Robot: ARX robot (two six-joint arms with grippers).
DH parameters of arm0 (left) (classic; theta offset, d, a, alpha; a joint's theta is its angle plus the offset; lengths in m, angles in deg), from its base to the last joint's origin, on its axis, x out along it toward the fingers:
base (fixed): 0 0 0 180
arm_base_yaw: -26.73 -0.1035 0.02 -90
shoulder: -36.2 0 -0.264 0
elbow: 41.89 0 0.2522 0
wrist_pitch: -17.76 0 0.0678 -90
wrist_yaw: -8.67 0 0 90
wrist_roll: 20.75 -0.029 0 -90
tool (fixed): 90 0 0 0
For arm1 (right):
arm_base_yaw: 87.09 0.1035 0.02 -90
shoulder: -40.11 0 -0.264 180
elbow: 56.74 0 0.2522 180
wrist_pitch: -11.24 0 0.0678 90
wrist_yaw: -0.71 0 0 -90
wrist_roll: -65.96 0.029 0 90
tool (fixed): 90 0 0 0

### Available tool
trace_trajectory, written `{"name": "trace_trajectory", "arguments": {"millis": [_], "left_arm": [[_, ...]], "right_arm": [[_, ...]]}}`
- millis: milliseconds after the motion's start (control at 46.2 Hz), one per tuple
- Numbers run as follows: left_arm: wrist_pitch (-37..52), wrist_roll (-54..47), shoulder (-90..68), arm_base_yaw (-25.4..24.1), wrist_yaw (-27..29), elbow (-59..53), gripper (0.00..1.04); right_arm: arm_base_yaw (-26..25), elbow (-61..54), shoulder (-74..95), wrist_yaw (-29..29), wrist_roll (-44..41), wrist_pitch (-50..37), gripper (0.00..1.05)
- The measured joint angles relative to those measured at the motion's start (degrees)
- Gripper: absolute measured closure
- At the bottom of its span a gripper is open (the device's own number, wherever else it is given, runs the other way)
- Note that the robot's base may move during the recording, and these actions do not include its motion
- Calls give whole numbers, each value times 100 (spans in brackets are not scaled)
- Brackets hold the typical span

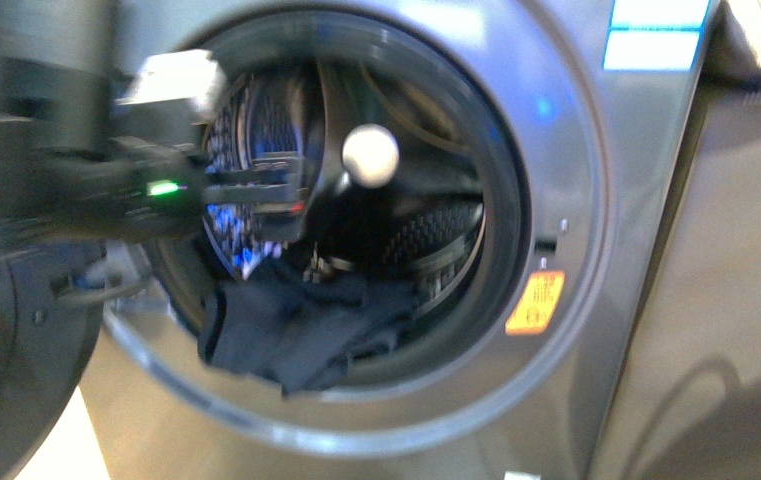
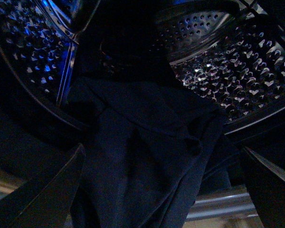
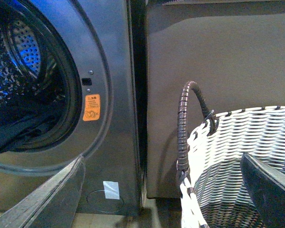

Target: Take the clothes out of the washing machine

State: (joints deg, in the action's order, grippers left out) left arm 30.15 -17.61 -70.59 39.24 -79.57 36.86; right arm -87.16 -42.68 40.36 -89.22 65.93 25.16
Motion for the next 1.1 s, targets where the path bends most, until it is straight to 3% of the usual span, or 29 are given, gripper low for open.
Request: {"name": "trace_trajectory", "arguments": {"millis": [584,1103], "left_arm": [[-807,-120,-2002,643,258,1919,6],[-2479,-664,-3141,299,693,3788,6]], "right_arm": [[0,0,0,0,0,0,7],[0,0,0,-2,0,0,7]]}}
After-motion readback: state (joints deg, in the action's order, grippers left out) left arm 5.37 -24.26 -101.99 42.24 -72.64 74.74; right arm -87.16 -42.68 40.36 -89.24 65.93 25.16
